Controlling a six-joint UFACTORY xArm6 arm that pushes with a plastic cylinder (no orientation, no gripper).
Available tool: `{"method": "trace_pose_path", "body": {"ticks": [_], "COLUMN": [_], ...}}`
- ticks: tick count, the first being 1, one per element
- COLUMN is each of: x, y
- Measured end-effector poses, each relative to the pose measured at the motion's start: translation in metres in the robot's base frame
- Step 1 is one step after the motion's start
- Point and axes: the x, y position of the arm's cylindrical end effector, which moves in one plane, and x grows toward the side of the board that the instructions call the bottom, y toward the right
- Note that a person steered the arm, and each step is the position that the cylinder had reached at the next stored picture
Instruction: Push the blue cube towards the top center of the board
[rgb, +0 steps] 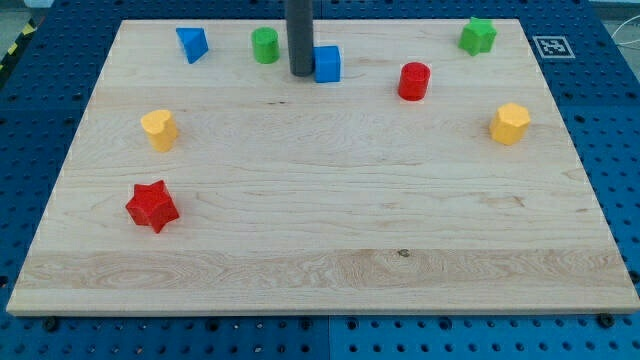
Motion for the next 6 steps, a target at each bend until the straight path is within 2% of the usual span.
{"method": "trace_pose_path", "body": {"ticks": [2, 6], "x": [0.019, -0.009], "y": [0.02, 0.049]}}
